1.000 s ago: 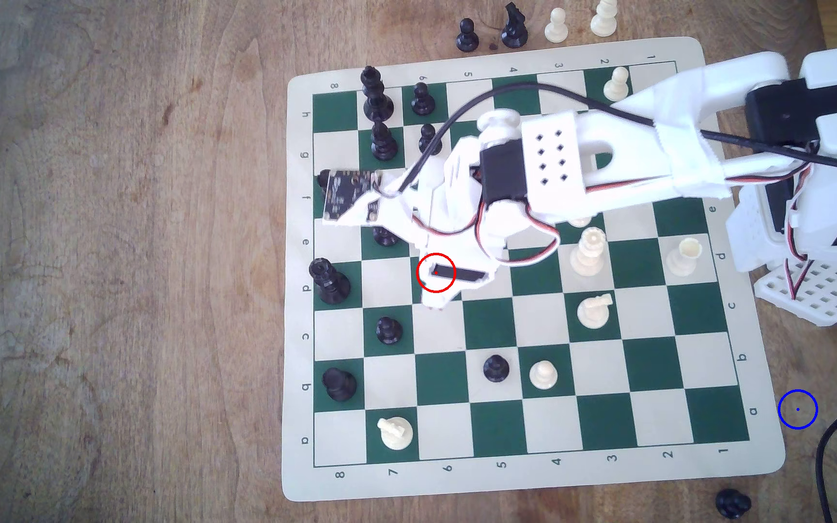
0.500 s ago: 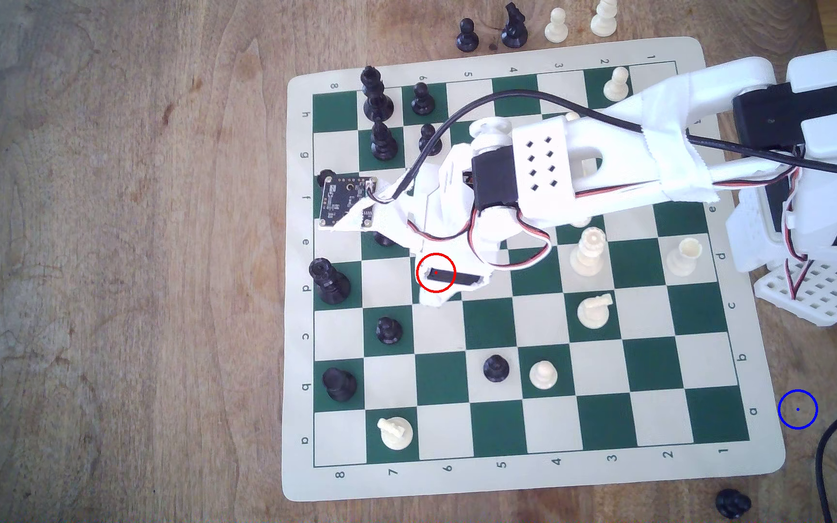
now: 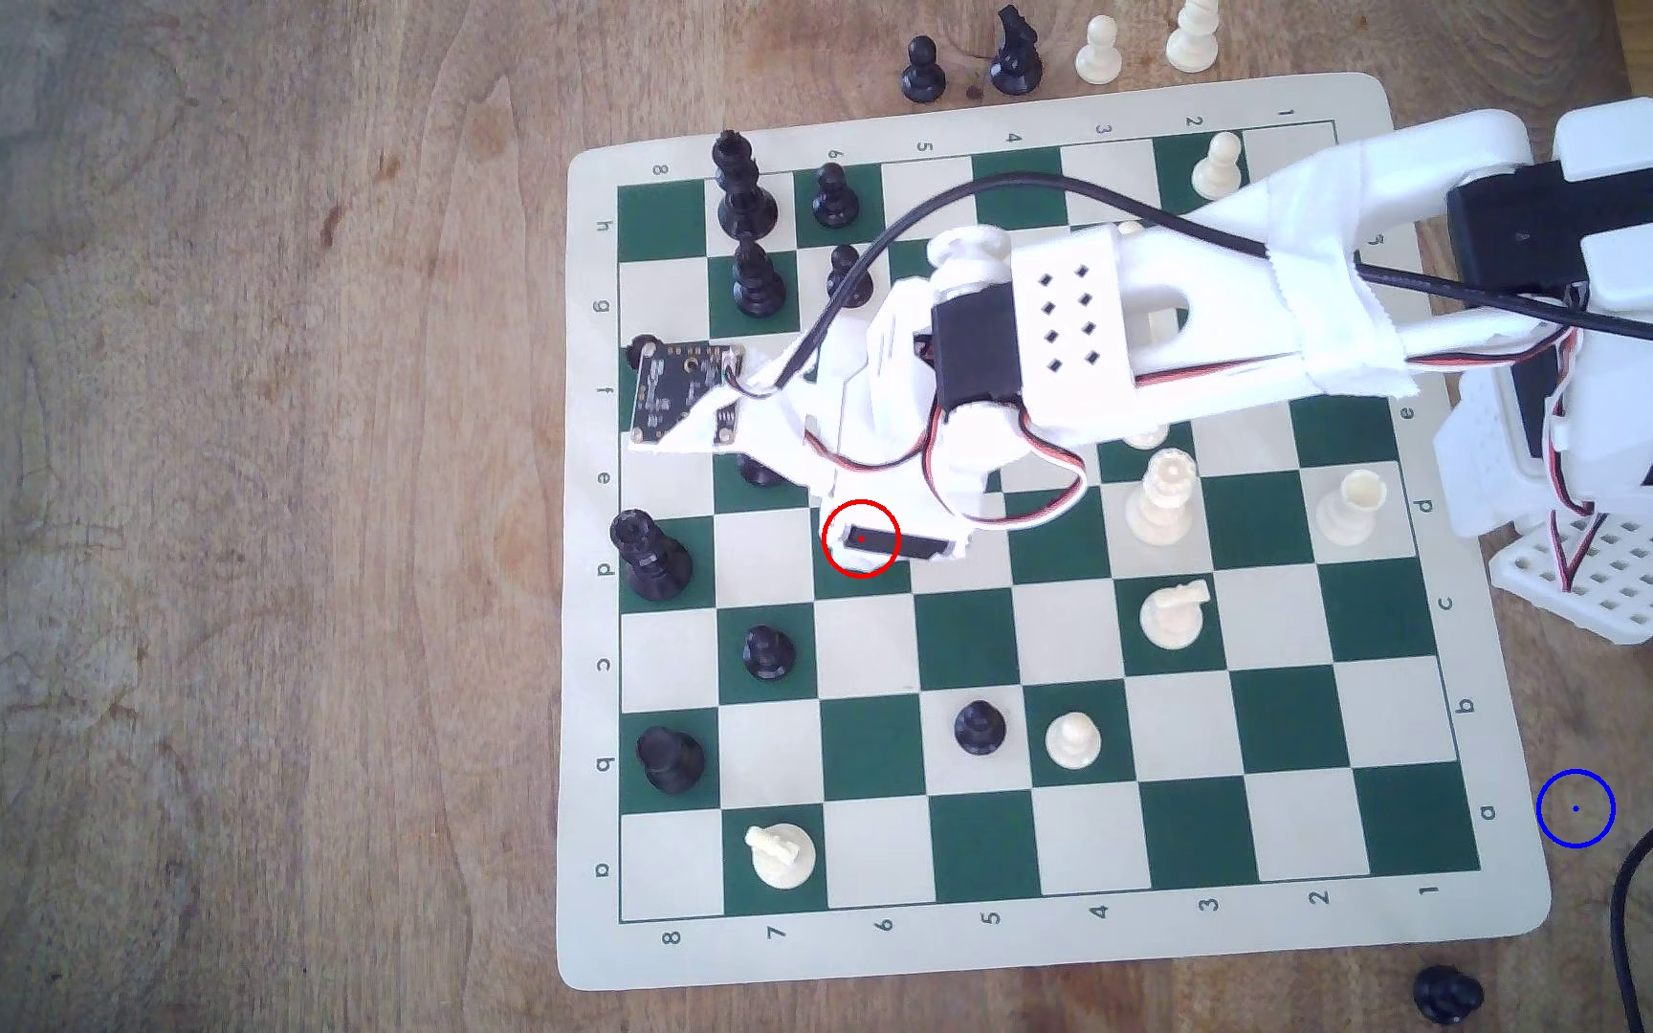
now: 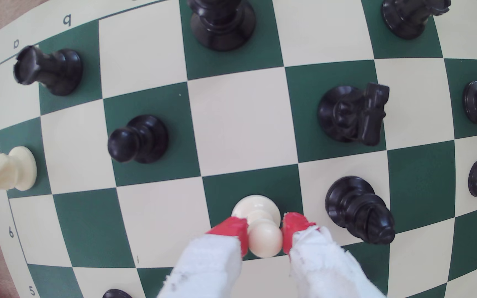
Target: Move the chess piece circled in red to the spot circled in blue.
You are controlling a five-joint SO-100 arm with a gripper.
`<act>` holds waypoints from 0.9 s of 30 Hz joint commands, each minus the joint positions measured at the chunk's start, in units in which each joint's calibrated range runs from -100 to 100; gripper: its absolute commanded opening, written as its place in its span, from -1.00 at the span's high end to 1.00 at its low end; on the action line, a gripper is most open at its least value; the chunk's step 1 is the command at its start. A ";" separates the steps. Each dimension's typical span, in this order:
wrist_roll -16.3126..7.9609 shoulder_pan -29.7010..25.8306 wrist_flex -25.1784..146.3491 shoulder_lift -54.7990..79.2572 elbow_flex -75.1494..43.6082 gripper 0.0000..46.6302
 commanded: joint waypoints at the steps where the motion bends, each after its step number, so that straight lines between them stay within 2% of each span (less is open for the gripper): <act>1: 0.39 -1.07 2.18 -10.01 -1.91 0.99; 7: 1.12 -6.70 9.31 -27.50 8.15 0.99; 8: 1.27 -9.20 10.45 -32.33 11.87 0.99; 12: 1.27 -14.05 12.91 -36.83 14.04 0.99; 20: 0.49 -30.79 18.97 -44.22 15.58 0.99; 21: 0.44 -35.17 19.38 -46.43 17.85 0.99; 27: 0.44 -45.10 20.36 -53.81 27.64 0.99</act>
